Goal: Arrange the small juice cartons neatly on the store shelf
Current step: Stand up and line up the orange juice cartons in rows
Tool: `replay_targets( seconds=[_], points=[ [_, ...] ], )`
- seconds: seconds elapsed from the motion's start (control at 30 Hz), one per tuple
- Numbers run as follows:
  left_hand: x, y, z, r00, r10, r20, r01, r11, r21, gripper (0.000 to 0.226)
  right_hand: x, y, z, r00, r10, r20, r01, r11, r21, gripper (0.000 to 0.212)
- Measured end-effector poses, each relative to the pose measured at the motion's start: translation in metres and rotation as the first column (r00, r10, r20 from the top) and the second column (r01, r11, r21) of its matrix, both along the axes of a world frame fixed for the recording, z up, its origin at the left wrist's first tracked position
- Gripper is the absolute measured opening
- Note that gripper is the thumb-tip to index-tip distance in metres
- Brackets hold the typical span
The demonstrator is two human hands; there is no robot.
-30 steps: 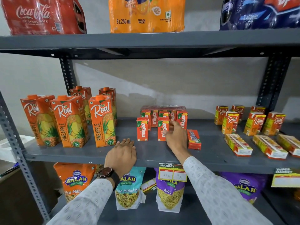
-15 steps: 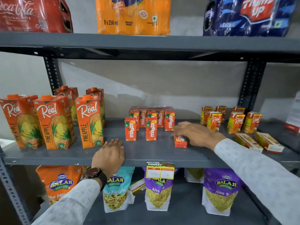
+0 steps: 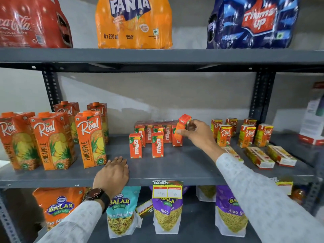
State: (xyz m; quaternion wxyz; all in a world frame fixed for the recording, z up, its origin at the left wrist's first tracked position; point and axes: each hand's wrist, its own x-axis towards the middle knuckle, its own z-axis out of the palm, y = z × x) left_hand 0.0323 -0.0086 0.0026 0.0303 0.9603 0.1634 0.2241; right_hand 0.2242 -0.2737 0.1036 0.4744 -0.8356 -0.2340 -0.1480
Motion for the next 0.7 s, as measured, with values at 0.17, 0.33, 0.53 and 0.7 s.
replay_targets(
  seconds=[0.17, 0.33, 0.53, 0.7],
  points=[
    [0.001, 0.0, 0.0, 1.0, -0.011, -0.021, 0.011, 0.999, 0.031, 0.049, -0.007, 0.025, -0.035, 0.952, -0.304, -0.032, 0.305, 0.952, 0.015, 0.073],
    [0.002, 0.002, -0.001, 0.999, -0.003, -0.041, 0.005, 0.999, 0.046, 0.064, -0.02, 0.033, -0.052, 0.931, -0.362, -0.037, 0.362, 0.932, -0.021, 0.069],
    [0.003, 0.003, -0.005, 1.0, 0.017, 0.011, -0.017, 1.0, -0.001, 0.061, -0.022, 0.038, -0.065, 0.93, -0.368, -0.015, 0.367, 0.929, -0.053, 0.07],
    [0.004, 0.004, -0.007, 1.0, 0.014, 0.028, -0.014, 1.0, -0.002, 0.059, -0.018, 0.038, -0.067, 0.938, -0.346, -0.022, 0.346, 0.938, -0.033, 0.069]
  ],
)
